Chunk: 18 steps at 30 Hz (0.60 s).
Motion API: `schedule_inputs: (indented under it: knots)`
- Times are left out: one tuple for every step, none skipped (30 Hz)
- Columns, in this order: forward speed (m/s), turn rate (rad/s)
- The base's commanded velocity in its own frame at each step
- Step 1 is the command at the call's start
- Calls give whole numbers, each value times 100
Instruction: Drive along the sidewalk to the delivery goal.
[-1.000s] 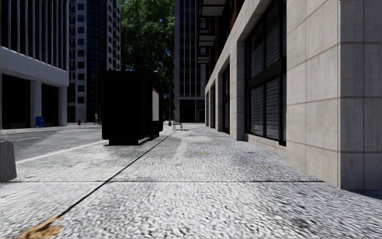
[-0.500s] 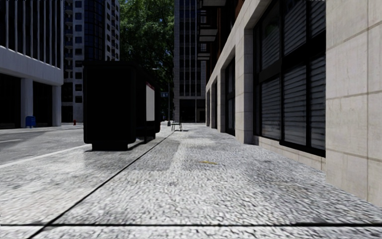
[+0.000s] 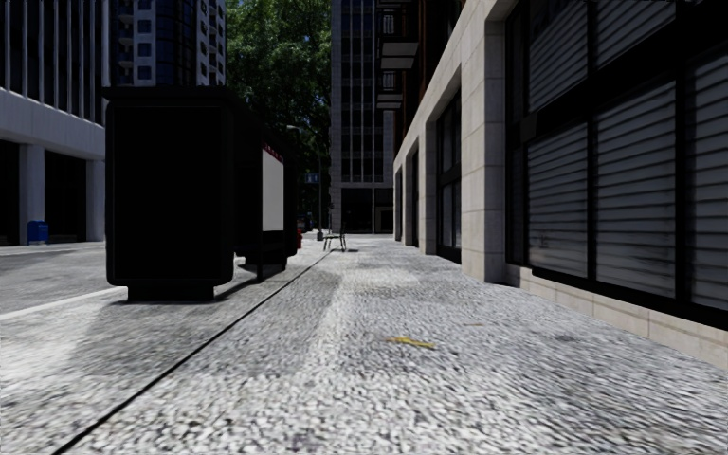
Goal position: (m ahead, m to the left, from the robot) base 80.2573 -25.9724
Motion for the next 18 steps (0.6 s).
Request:
schedule_inputs:
  knots:
    - [200,0]
    - [200,0]
    - [200,0]
    - [200,0]
    - [200,0]
    - [200,0]
    - [200,0]
    - [200,0]
    - [200,0]
    - [200,0]
    - [200,0]
    - [200,0]
    - [200,0]
    - [200,0]
    - [200,0]
    - [200,0]
    - [200,0]
    - [200,0]
